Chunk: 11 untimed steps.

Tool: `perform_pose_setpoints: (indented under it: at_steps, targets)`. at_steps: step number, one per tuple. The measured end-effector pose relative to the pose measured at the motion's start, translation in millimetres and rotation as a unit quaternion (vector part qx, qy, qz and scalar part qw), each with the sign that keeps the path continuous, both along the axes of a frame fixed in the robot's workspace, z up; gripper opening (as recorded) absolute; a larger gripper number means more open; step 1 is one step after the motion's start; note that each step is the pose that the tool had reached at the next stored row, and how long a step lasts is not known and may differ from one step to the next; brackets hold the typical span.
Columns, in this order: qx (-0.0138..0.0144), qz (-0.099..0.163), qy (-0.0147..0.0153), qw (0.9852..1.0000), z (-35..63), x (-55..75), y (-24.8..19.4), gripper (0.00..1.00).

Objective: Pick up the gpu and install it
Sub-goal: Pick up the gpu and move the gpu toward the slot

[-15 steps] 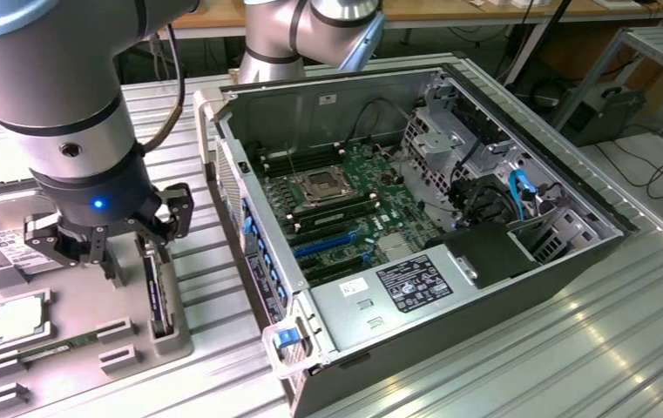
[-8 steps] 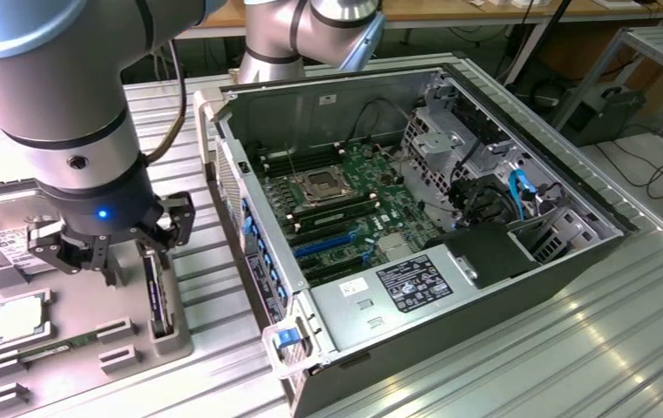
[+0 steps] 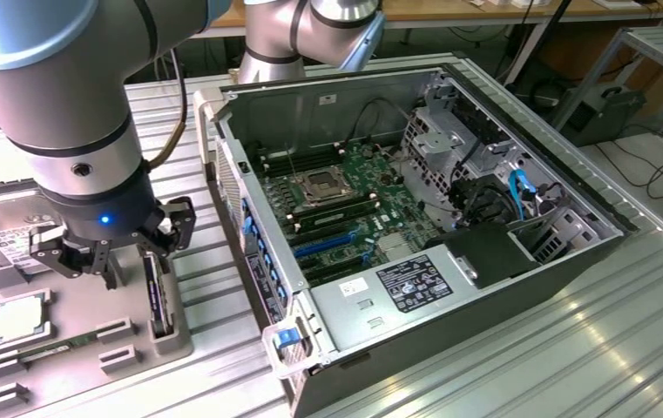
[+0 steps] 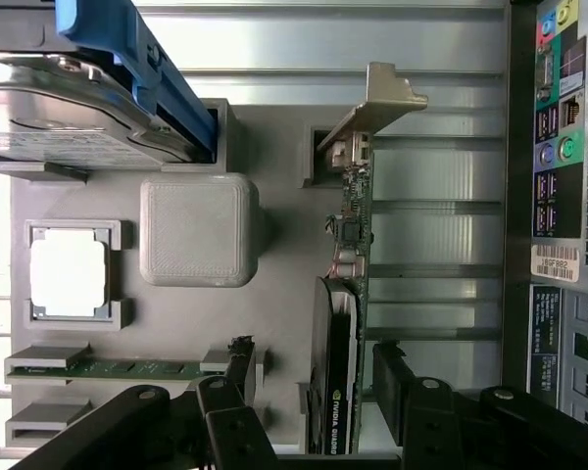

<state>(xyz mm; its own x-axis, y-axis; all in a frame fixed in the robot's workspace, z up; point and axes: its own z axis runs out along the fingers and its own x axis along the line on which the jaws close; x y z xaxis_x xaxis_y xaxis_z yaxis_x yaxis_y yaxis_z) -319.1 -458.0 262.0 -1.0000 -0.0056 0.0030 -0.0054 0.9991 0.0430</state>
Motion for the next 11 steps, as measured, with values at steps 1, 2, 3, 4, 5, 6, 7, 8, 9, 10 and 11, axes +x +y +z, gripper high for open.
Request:
perform_pose_setpoints:
  at_steps: [1,2,3,4,5,6,7,8,9,10,11]
  targets:
    - [0.0000,0.000,0.0000,1.0000,-0.1,0.0,0.0,0.60]
    - [0.0000,0.000,0.0000,1.0000,-0.2,0.0,0.0,0.60]
    - [0.0000,0.000,0.0000,1.0000,-0.4,0.1,0.0,0.60]
    - [0.0001,0.000,-0.0001,1.0000,-0.7,0.1,0.0,0.60]
    - [0.0000,0.000,0.0000,1.0000,-0.9,0.1,0.0,0.60]
    - [0.0000,0.000,0.0000,1.0000,-1.2,0.3,0.0,0.60]
    - [0.0000,0.000,0.0000,1.0000,-1.4,0.3,0.0,0.60]
    - [0.0000,0.000,0.0000,1.0000,-1.5,0.4,0.0,0.60]
    - [0.0000,0.000,0.0000,1.0000,-1.8,0.5,0.0,0.60]
    - [0.0000,0.000,0.0000,1.0000,-2.1,0.7,0.0,0.60]
    - [0.0000,0.000,0.0000,1.0000,-2.4,0.9,0.0,0.60]
